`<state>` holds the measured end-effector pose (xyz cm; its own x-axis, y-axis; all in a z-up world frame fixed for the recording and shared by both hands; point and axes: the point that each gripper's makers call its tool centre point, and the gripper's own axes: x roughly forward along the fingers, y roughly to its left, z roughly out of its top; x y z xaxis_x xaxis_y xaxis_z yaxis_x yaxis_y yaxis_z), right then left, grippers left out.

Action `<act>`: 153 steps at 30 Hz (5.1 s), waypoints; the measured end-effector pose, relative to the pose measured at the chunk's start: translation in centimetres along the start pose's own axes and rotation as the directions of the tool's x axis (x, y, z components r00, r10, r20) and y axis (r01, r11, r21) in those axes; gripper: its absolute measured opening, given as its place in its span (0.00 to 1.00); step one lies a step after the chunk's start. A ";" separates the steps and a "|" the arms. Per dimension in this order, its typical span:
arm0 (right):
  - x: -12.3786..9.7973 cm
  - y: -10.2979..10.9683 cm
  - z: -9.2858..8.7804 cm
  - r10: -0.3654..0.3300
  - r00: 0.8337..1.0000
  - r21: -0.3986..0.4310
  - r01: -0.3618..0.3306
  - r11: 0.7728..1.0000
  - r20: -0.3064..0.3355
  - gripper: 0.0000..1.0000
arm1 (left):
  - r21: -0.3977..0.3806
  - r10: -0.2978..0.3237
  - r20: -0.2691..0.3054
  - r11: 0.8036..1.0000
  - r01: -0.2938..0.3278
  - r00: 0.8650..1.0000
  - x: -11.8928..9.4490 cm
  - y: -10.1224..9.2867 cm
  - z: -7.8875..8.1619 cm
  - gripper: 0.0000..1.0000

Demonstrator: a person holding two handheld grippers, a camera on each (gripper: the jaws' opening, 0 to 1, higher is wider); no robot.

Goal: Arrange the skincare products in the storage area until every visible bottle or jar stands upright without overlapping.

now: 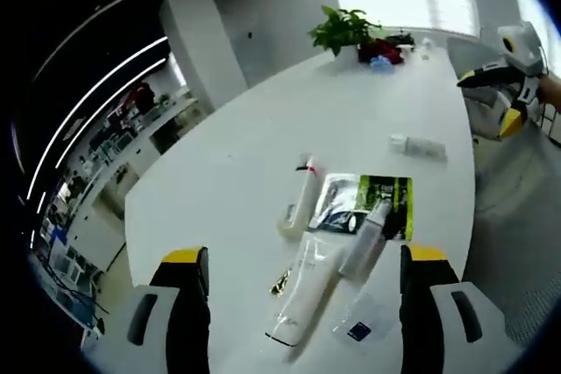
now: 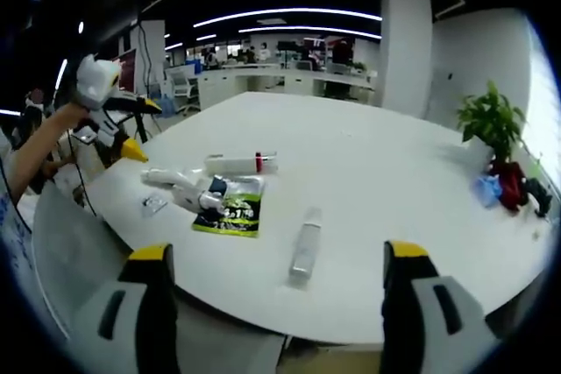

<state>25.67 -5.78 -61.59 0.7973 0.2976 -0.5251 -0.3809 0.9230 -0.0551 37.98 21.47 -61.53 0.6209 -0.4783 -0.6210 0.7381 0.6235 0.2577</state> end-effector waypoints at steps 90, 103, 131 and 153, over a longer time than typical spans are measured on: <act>2.0 0.0 -0.2 0.015 0.999 0.029 -0.014 0.999 -0.038 0.99 | -0.001 -0.297 -0.407 0.946 0.325 0.864 20.1 -1.8 0.1 0.26; 2.1 0.7 0.2 0.038 0.999 0.030 -0.037 0.999 -0.021 0.99 | 0.028 -0.276 -0.306 0.954 0.299 0.911 18.0 -1.4 2.2 0.25; 4.4 1.7 3.1 0.157 0.988 -0.001 -0.157 0.988 0.017 0.90 | -0.025 -0.381 -0.016 0.925 0.380 0.925 9.5 -6.2 7.0 0.25; 8.1 3.8 7.8 0.383 0.884 0.407 -0.464 0.787 0.266 0.59 | -0.231 -0.453 0.126 0.852 0.470 0.883 5.8 -10.4 5.4 0.25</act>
<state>34.31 2.08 -59.46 0.6839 0.6820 -0.2592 -0.4789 0.6876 0.5457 35.30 8.89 -63.83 0.2470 -0.7826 -0.5715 0.8597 0.4491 -0.2434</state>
